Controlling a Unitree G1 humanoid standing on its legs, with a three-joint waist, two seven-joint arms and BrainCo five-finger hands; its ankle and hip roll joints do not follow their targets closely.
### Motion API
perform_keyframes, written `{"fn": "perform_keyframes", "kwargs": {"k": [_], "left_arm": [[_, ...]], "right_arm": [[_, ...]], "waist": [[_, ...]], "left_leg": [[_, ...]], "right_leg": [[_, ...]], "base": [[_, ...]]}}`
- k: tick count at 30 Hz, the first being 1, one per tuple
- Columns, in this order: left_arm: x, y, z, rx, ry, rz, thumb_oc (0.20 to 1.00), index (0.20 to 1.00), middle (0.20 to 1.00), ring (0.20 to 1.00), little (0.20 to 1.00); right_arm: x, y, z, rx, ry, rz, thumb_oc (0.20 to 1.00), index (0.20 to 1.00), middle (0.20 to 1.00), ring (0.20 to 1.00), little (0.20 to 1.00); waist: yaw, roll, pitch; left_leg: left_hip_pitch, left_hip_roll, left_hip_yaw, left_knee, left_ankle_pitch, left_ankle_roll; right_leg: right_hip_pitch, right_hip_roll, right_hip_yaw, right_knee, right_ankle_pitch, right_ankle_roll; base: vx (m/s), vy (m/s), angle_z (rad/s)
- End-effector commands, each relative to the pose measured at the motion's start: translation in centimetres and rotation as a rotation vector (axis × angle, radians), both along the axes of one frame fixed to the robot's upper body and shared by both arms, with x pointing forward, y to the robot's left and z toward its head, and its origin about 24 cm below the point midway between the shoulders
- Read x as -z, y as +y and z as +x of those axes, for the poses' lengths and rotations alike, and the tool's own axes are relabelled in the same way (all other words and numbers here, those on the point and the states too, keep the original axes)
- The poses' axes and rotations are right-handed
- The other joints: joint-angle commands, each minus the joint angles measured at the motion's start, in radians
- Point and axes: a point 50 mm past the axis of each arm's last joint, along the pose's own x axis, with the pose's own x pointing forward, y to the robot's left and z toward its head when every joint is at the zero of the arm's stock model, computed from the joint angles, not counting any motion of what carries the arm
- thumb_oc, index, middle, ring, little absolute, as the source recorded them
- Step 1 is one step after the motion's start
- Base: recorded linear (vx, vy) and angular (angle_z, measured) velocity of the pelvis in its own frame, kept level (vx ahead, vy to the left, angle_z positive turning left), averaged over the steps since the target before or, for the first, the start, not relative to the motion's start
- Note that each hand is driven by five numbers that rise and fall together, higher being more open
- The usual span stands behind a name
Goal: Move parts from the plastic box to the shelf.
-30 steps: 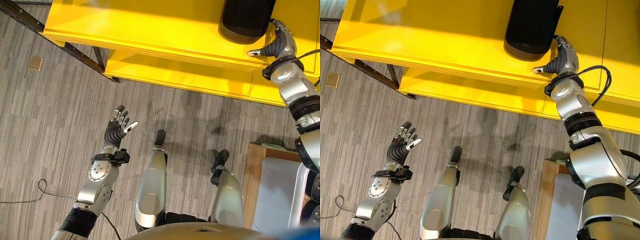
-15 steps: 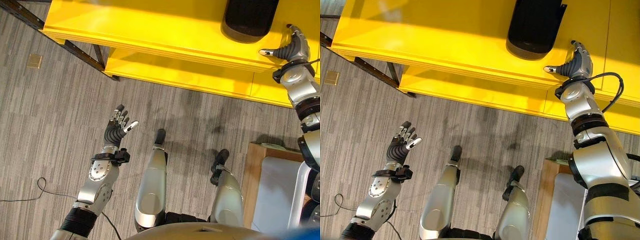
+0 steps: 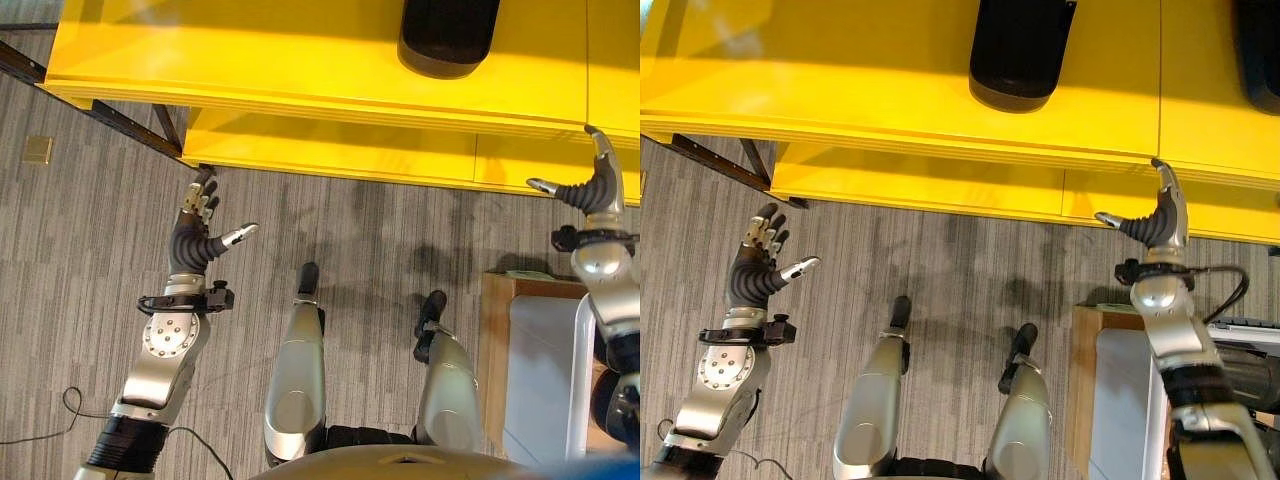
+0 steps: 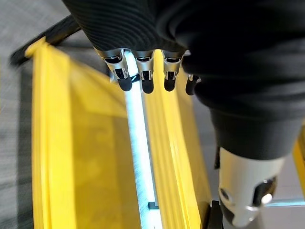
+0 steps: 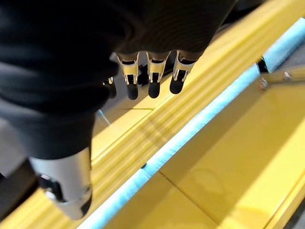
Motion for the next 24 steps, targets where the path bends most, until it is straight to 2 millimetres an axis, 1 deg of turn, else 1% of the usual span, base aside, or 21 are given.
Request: {"fn": "perform_keyframes", "kwargs": {"k": [1,2,5,6,8,11,14,17,18,19,20,21,24], "left_arm": [[-2.6,-0.1,-0.8,-0.021,-0.152,0.112,1.0,1.0,1.0,1.0,1.0],[-3.6,0.1,-1.1,-0.059,-0.208,0.23,1.0,1.0,1.0,1.0,1.0],[-4.7,0.4,-1.7,-0.117,-0.277,0.379,1.0,1.0,1.0,1.0,1.0],[-4.9,0.4,-1.7,-0.131,-0.289,0.415,1.0,1.0,1.0,1.0,1.0],[-5.9,0.3,-1.8,-0.149,-0.353,0.552,1.0,1.0,1.0,1.0,1.0],[-6.6,-0.4,-1.6,-0.128,-0.405,0.683,1.0,1.0,1.0,1.0,1.0],[-7.0,-1.0,-1.4,-0.103,-0.433,0.754,1.0,1.0,1.0,1.0,1.0],[-7.2,-1.1,-1.2,-0.108,-0.456,0.781,1.0,1.0,1.0,1.0,1.0],[-7.2,-1.1,-1.2,-0.108,-0.456,0.781,1.0,1.0,1.0,1.0,1.0],[-7.4,-1.0,-1.0,-0.128,-0.464,0.816,1.0,1.0,1.0,1.0,1.0],[-7.7,-0.9,-0.8,-0.146,-0.479,0.874,1.0,1.0,1.0,1.0,1.0],[-7.7,-0.9,-0.8,-0.145,-0.481,0.876,1.0,1.0,1.0,1.0,1.0],[-8.0,-0.8,-0.1,-0.171,-0.496,1.002,1.0,1.0,1.0,1.0,1.0]], "right_arm": [[-2.9,0.8,0.2,-0.088,-0.155,0.019,1.0,1.0,1.0,1.0,1.0],[-2.8,1.7,-0.8,-0.145,-0.184,0.027,1.0,1.0,1.0,1.0,1.0],[-2.4,2.3,-2.1,-0.192,-0.212,0.08,1.0,1.0,1.0,1.0,1.0],[-2.3,2.4,-2.5,-0.203,-0.22,0.098,1.0,1.0,1.0,1.0,1.0],[-2.0,2.9,-3.1,-0.24,-0.245,0.189,1.0,1.0,1.0,1.0,1.0],[-1.5,3.4,-3.8,-0.273,-0.252,0.24,1.0,1.0,1.0,1.0,1.0],[-1.3,3.6,-4.4,-0.291,-0.262,0.291,1.0,1.0,1.0,1.0,1.0],[-0.9,3.8,-4.8,-0.297,-0.278,0.345,1.0,1.0,1.0,1.0,1.0],[-0.9,3.8,-4.8,-0.297,-0.278,0.345,1.0,1.0,1.0,1.0,1.0],[-1.0,4.0,-5.1,-0.301,-0.287,0.346,1.0,1.0,1.0,1.0,1.0],[-0.7,3.9,-5.3,-0.297,-0.295,0.39,1.0,1.0,1.0,1.0,1.0],[-0.7,3.8,-5.3,-0.296,-0.295,0.391,1.0,1.0,1.0,1.0,1.0],[-0.6,3.6,-5.8,-0.273,-0.307,0.391,1.0,1.0,1.0,1.0,1.0]], "waist": [[0.007,-0.013,-0.025],[-0.003,-0.014,-0.031],[-0.016,-0.018,-0.042],[-0.021,-0.019,-0.045],[-0.036,-0.018,-0.05],[-0.052,-0.02,-0.057],[-0.072,-0.02,-0.063],[-0.09,-0.017,-0.064],[-0.089,-0.017,-0.064],[-0.1,-0.016,-0.064],[-0.115,-0.014,-0.064],[-0.111,-0.016,-0.063],[-0.137,-0.013,-0.064]], "left_leg": [[-0.03,0.03,0.004,-0.034,0.054,-0.004],[-0.024,0.036,0.006,-0.041,0.056,-0.007],[-0.011,0.043,0.012,-0.051,0.059,-0.011],[-0.008,0.044,0.014,-0.052,0.06,-0.012],[0.001,0.049,0.018,-0.056,0.061,-0.014],[0.018,0.058,0.029,-0.061,0.062,-0.017],[0.036,0.066,0.041,-0.067,0.062,-0.019],[0.052,0.074,0.058,-0.069,0.062,-0.018],[0.052,0.075,0.058,-0.069,0.062,-0.018],[0.06,0.079,0.067,-0.071,0.062,-0.018],[0.068,0.086,0.076,-0.071,0.061,-0.019],[0.07,0.086,0.079,-0.072,0.06,-0.019],[0.088,0.095,0.096,-0.074,0.057,-0.022]], "right_leg": [[0.123,-0.002,-0.007,0.074,-0.143,-0.003],[0.126,0.001,-0.007,0.068,-0.142,0.0],[0.13,0.004,-0.002,0.06,-0.139,0.004],[0.131,0.003,-0.001,0.057,-0.138,0.005],[0.134,0.004,0.003,0.053,-0.137,0.007],[0.135,0.004,0.014,0.051,-0.134,0.009],[0.136,0.009,0.028,0.045,-0.13,0.012],[0.129,0.013,0.047,0.044,-0.126,0.014],[0.129,0.013,0.048,0.044,-0.126,0.014],[0.124,0.016,0.059,0.046,-0.126,0.014],[0.121,0.019,0.07,0.045,-0.125,0.015],[0.12,0.019,0.073,0.045,-0.125,0.015],[0.114,0.023,0.095,0.047,-0.124,0.015]], "base": [[0.0,-0.018,-0.04],[0.01,-0.014,-0.04],[0.0,-0.005,-0.02],[-0.01,0.002,-0.08],[-0.01,0.014,-0.11],[-0.01,0.019,-0.08],[-0.01,0.024,-0.13],[-0.02,0.025,-0.19],[-0.02,0.019,-0.26],[-0.02,0.043,-0.25],[-0.02,0.042,-0.2],[-0.01,0.034,-0.35],[-0.01,0.017,-0.29]]}}
